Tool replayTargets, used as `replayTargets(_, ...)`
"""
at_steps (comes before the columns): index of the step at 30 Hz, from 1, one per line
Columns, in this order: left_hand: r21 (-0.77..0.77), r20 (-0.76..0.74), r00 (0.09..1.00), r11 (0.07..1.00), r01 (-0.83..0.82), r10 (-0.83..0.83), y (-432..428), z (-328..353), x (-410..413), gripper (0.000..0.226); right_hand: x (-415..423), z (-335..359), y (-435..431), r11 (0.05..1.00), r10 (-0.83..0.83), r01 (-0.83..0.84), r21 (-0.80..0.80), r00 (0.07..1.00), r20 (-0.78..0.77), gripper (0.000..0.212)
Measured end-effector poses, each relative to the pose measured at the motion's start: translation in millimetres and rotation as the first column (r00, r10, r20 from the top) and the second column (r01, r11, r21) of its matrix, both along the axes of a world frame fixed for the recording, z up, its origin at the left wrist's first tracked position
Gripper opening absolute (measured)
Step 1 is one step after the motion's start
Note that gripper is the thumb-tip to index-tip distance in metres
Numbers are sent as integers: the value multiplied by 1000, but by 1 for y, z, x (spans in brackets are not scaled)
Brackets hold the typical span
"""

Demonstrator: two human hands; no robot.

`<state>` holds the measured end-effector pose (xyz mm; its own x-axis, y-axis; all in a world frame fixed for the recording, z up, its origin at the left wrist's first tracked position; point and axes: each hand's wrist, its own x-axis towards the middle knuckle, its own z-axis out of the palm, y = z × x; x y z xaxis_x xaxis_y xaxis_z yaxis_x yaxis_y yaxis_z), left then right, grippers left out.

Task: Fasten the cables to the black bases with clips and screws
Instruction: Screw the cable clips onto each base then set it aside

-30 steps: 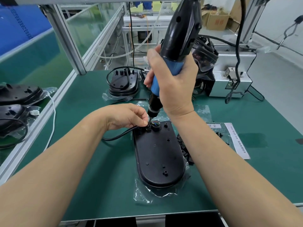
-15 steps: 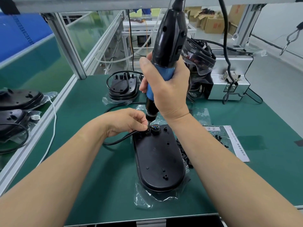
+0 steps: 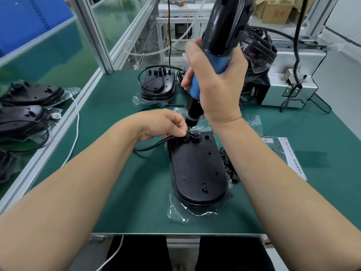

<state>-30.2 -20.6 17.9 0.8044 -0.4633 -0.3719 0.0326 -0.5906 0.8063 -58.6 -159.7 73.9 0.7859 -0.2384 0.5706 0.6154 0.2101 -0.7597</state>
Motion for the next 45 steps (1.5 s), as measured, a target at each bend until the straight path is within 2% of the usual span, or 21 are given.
replayTargets(5, -3, 4, 1000, 1000, -8, 8, 0, -4, -1, 20, -1, 0, 1, 1000, 14, -13, -17, 999, 43, 17)
replayTargets(8, -5, -3, 1000, 1000, -23, 23, 1, -6, -1, 6, 0, 0, 4, 999, 24, -23, -41, 999, 38, 18)
replayTargets(17, 10, -7, 1000, 1000, -26, 26, 2, -6, 3, 28, 2, 3, 14, 991, 81, -79, -107, 997, 11, 19)
replayTargets(20, 0, 4, 1000, 1000, -10, 10, 3, -9, 5, 2, 4, 3, 12, 992, 63, -61, -109, 998, 17, 20)
replayTargets(22, -19, 18, 1000, 1000, -10, 10, 4, -11, 5, 14, 5, 2, 9, 994, 47, -45, -98, 999, 23, 21)
replayTargets(27, -75, 68, 997, 997, -16, 21, 4, -11, 0, 8, 5, 2, 6, 995, 44, -42, -93, 999, 21, 21)
replayTargets(31, -212, 97, 995, 977, 23, -2, 7, -22, -7, 37, 5, 1, 6, 995, 40, -38, -88, 999, 20, 19)
replayTargets(38, -329, 211, 961, 939, -102, 178, 4, -35, -27, 15, 5, 0, 2, 997, 29, -29, -67, 1000, 2, 21)
replayTargets(45, -265, 261, 956, 962, -61, 133, 2, -27, -20, 27, 3, -1, 2, 993, 40, -36, -112, 998, 39, 19)
